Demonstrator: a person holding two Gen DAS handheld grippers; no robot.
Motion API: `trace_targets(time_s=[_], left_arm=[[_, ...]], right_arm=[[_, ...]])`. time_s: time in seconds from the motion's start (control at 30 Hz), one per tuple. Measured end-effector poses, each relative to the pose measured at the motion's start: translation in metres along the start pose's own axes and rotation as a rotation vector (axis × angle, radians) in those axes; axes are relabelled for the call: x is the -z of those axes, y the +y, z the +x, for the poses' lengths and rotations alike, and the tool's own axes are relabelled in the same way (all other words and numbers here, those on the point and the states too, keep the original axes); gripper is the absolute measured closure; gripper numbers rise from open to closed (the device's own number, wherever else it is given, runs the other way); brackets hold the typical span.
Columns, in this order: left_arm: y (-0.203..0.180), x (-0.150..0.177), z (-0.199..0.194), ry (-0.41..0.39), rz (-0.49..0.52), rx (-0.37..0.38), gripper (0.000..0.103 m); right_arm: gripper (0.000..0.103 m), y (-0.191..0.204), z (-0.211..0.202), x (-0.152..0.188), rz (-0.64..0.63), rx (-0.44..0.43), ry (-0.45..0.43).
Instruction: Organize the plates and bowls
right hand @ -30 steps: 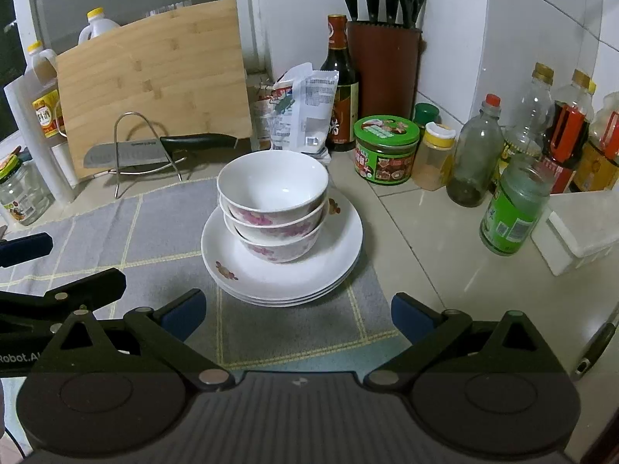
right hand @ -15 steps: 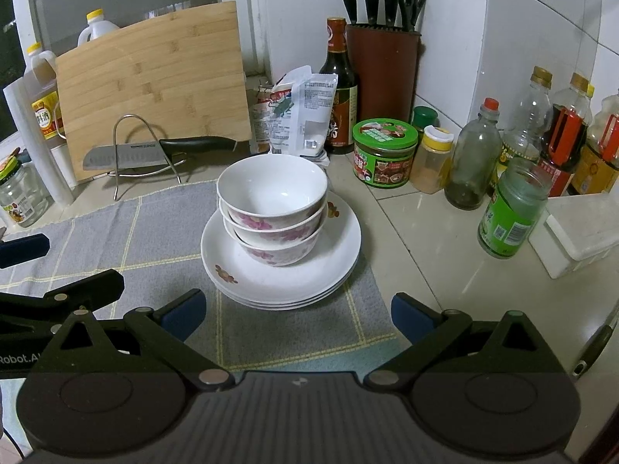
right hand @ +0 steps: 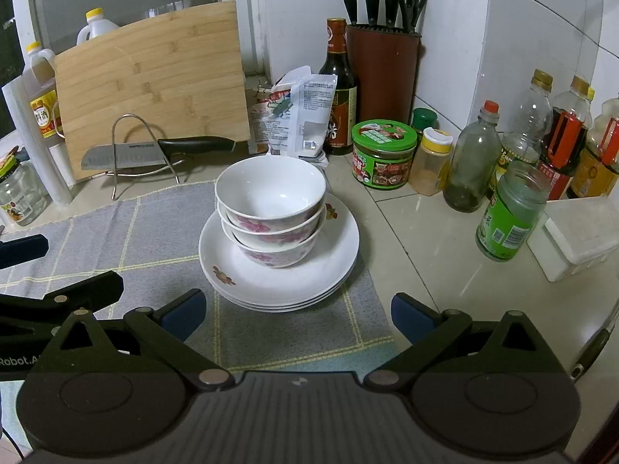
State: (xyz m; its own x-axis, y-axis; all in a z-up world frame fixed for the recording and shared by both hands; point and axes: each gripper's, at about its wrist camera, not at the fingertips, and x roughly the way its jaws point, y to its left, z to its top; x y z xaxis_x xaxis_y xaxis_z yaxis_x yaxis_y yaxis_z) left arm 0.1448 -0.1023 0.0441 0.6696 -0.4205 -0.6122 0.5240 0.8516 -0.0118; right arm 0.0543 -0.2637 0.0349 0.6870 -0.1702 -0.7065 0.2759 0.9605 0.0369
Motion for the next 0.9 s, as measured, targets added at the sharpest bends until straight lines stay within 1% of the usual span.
trace_targets(time_s=[0.9], left_arm=[[0.0004,-0.0006,-0.0004,0.001,0.0,0.001,0.001]], right_arm=[[0.0,0.0019,-0.0009,-0.0033,-0.005,0.016,-0.005]])
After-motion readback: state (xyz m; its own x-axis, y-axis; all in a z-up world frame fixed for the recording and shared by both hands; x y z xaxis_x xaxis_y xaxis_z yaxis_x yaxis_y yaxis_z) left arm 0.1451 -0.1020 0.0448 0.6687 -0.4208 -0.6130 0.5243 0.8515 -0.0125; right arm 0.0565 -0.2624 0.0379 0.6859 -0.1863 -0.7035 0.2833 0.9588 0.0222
